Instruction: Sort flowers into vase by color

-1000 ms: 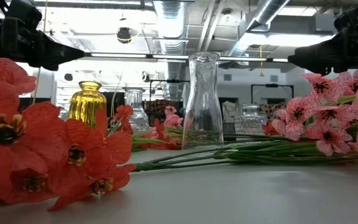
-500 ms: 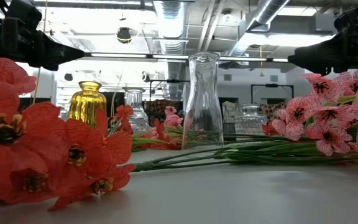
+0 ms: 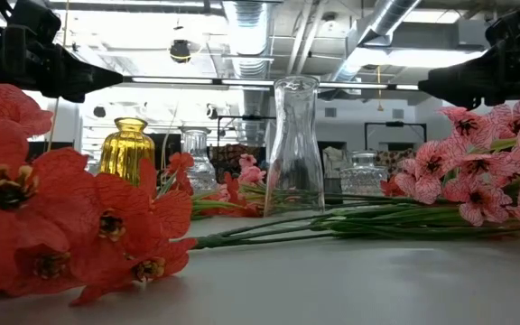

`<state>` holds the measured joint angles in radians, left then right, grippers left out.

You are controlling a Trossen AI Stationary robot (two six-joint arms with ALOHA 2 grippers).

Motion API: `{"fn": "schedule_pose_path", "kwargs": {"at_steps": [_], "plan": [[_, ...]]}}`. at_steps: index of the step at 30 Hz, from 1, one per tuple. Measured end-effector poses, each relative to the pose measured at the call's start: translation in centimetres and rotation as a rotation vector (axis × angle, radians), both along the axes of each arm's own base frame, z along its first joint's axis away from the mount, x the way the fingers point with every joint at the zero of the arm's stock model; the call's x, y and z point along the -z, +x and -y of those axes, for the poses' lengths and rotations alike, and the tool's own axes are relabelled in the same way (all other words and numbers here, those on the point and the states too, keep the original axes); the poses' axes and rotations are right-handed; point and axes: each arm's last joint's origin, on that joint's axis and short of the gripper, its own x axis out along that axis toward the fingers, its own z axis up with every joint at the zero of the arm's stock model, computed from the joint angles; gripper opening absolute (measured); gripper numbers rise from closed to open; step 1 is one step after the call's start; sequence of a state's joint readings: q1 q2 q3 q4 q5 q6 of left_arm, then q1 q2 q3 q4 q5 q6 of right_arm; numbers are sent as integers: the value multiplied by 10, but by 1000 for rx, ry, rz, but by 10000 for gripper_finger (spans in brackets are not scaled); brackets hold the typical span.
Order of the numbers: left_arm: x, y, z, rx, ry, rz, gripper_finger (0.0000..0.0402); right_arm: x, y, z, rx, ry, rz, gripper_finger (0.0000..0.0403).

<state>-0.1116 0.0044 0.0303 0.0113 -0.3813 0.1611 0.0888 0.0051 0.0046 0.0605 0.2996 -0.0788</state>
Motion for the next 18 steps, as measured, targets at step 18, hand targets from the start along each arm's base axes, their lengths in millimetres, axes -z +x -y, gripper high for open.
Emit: {"fn": "schedule_pose_path", "kwargs": {"at_steps": [18], "plan": [[0, 0, 0, 0, 0, 0, 2, 0, 0, 0, -22, 330, 75, 248]]}}
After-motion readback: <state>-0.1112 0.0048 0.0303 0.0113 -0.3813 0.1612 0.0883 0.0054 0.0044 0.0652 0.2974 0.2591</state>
